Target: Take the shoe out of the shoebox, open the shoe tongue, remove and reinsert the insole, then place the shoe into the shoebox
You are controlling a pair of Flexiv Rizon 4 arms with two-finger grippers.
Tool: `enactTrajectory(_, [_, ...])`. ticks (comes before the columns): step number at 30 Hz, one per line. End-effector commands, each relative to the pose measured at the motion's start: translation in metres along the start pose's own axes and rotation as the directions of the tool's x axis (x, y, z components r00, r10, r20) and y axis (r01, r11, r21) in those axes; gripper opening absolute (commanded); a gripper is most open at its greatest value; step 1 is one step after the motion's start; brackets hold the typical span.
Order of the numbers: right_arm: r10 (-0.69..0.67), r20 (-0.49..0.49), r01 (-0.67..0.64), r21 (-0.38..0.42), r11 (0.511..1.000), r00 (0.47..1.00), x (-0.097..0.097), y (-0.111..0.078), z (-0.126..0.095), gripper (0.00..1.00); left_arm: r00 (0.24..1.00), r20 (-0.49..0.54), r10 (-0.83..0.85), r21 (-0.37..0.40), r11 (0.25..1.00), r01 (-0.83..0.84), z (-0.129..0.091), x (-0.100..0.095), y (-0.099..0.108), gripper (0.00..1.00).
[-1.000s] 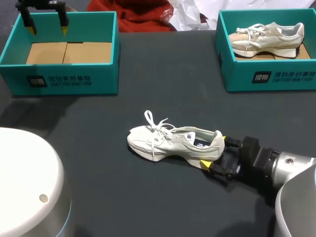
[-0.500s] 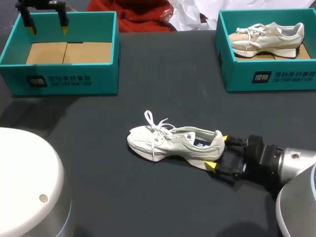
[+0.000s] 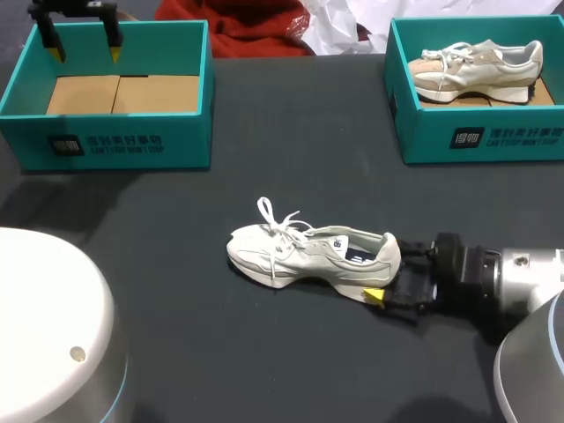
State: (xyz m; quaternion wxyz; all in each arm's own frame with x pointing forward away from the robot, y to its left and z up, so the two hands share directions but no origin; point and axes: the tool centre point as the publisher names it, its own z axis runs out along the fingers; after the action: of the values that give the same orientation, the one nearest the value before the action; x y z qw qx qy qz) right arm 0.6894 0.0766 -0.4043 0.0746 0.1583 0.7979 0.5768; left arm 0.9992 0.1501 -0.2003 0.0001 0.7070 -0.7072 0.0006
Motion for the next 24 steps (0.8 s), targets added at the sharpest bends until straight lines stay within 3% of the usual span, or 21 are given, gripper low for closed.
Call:
enactTrajectory(1, [0.002,-0.023,-0.002,0.006,1.000,1.000,-0.001,-0.001,0.008,1.00,1.000,0.001,0.000,0.000,1.000,0.000,0.000,0.000,0.000,1.00])
enactTrajectory(11, [0.000,-0.032,0.000,0.001,1.000,0.999,0.002,0.001,0.017,1.00,1.000,0.001,0.000,0.000,1.000,0.000,0.000,0.000,0.000,1.00])
enactTrajectory(12, [0.000,-0.032,0.000,0.001,1.000,0.999,0.003,0.001,0.018,0.94,1.000,0.001,0.000,0.000,1.000,0.000,0.000,0.000,0.000,1.00])
enactTrajectory(13, [-0.001,-0.032,0.001,0.000,1.000,0.999,0.003,0.001,0.018,0.45,1.000,0.001,0.000,0.000,1.000,0.000,0.000,0.000,0.000,1.00])
enactTrajectory(14, [-0.003,-0.030,0.003,-0.002,1.000,1.000,0.003,0.002,0.019,0.30,1.000,0.001,0.000,0.000,1.000,0.000,0.000,0.000,0.000,1.00])
enactTrajectory(15, [-0.004,-0.028,0.004,-0.002,1.000,1.000,0.003,0.002,0.019,0.03,1.000,0.001,0.000,0.000,1.000,0.000,0.000,0.000,0.000,1.00])
enactTrajectory(24, [-0.027,-0.062,0.027,0.003,1.000,0.998,0.003,0.007,0.023,0.00,1.000,0.001,0.000,0.000,1.000,0.000,0.000,0.000,0.000,1.00])
